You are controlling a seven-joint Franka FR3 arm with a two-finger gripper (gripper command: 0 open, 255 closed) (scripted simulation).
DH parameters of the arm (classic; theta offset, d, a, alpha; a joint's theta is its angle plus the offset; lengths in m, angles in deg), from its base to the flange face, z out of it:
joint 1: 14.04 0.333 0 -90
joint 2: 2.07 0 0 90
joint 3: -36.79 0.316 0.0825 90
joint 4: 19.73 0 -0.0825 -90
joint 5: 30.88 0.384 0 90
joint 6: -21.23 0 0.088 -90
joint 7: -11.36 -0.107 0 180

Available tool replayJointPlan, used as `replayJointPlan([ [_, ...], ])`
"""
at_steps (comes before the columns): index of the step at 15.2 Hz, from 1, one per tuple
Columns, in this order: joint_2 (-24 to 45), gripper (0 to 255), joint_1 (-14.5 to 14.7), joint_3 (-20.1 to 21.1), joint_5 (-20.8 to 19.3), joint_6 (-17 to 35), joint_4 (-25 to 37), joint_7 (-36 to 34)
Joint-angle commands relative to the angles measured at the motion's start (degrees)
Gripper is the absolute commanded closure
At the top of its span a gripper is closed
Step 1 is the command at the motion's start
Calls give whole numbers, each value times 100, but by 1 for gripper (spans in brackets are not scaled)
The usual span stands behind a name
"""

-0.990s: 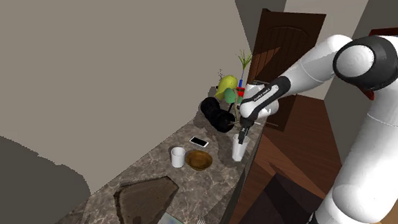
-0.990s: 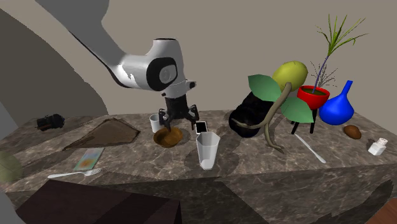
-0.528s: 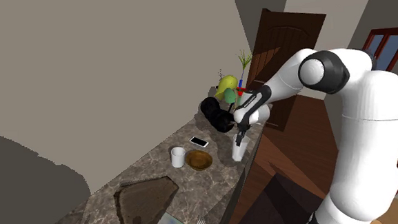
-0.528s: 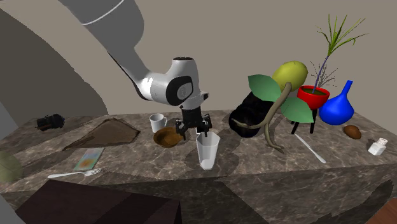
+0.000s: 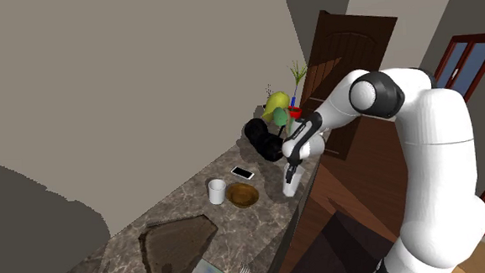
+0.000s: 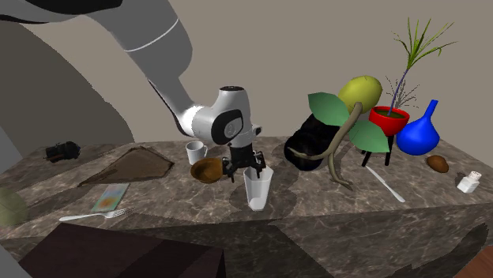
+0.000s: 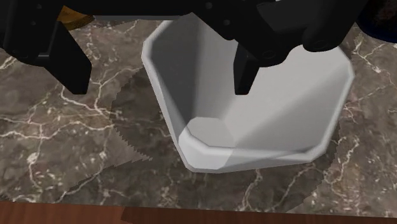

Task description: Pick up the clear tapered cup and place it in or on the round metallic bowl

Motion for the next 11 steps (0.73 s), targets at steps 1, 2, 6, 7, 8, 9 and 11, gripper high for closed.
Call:
replayJointPlan([
  [1, 47, 0, -14, 12, 13, 44, 6, 10],
  [2, 48, 0, -14, 12, 13, 44, 7, 10],
  [6, 48, 0, -14, 12, 13, 44, 7, 10],
  [7, 47, 0, -13, 12, 12, 43, 7, 10],
  [8, 47, 255, -13, 12, 12, 43, 7, 10],
  [9, 47, 255, -13, 12, 12, 43, 7, 10],
  [11, 47, 255, -13, 12, 12, 43, 7, 10],
])
